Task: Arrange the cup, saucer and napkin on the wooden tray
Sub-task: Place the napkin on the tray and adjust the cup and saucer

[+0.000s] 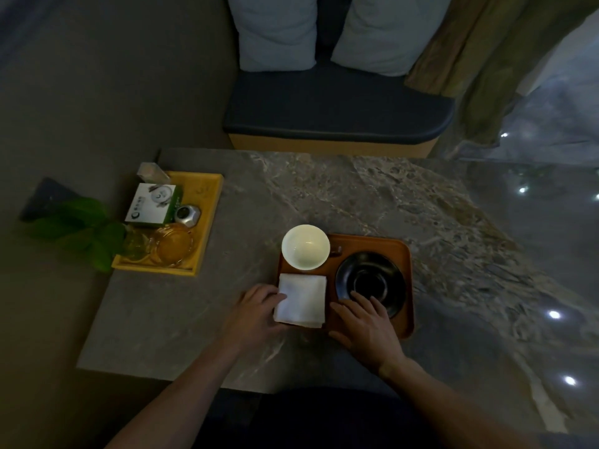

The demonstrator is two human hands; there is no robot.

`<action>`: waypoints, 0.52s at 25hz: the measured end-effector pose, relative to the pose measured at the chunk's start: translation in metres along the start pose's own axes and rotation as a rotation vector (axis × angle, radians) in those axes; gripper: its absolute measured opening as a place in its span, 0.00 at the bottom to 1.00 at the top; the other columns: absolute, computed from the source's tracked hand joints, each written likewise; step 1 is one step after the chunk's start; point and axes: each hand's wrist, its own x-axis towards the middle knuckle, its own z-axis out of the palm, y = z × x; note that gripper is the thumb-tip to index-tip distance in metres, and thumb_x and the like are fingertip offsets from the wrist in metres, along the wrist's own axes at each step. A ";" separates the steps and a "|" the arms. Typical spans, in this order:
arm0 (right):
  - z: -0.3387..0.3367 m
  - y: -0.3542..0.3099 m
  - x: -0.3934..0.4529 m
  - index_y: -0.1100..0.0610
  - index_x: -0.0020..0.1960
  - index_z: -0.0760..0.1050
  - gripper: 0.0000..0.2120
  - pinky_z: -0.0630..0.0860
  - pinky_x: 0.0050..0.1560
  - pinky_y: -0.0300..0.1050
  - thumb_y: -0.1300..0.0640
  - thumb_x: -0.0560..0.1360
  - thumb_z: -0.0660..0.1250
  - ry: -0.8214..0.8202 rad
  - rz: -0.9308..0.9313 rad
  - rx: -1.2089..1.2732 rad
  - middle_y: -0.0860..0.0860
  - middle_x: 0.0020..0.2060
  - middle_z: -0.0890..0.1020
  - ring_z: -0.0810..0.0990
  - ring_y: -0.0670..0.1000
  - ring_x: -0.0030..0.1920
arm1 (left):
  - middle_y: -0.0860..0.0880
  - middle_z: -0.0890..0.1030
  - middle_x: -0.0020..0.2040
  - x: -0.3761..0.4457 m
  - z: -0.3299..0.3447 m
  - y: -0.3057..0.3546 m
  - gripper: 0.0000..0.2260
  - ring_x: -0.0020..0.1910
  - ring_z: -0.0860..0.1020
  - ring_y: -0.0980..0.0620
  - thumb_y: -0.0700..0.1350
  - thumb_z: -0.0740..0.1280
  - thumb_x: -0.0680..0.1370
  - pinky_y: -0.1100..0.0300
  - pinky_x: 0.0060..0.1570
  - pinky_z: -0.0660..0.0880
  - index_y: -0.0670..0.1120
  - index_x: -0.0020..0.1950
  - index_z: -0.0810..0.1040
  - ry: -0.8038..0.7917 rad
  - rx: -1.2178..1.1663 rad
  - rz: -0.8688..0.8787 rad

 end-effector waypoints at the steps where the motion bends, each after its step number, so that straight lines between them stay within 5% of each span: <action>1: 0.002 -0.006 0.002 0.45 0.73 0.62 0.29 0.52 0.72 0.62 0.37 0.74 0.59 -0.005 -0.001 -0.010 0.50 0.72 0.68 0.60 0.58 0.74 | 0.50 0.71 0.70 0.003 -0.002 -0.005 0.28 0.70 0.66 0.49 0.59 0.71 0.72 0.51 0.67 0.62 0.53 0.70 0.72 -0.017 0.019 0.036; 8: 0.023 -0.031 0.013 0.43 0.76 0.54 0.33 0.44 0.72 0.67 0.35 0.75 0.58 -0.056 0.087 -0.076 0.51 0.77 0.58 0.48 0.60 0.76 | 0.50 0.57 0.79 0.017 -0.004 -0.031 0.33 0.77 0.53 0.45 0.64 0.63 0.75 0.42 0.72 0.55 0.56 0.77 0.58 -0.162 0.127 0.152; 13: 0.033 -0.034 0.015 0.42 0.76 0.52 0.36 0.48 0.71 0.71 0.32 0.73 0.57 -0.063 0.132 -0.123 0.51 0.78 0.50 0.43 0.61 0.76 | 0.50 0.53 0.80 0.020 0.005 -0.035 0.33 0.77 0.52 0.44 0.65 0.61 0.76 0.40 0.72 0.55 0.57 0.77 0.54 -0.163 0.163 0.199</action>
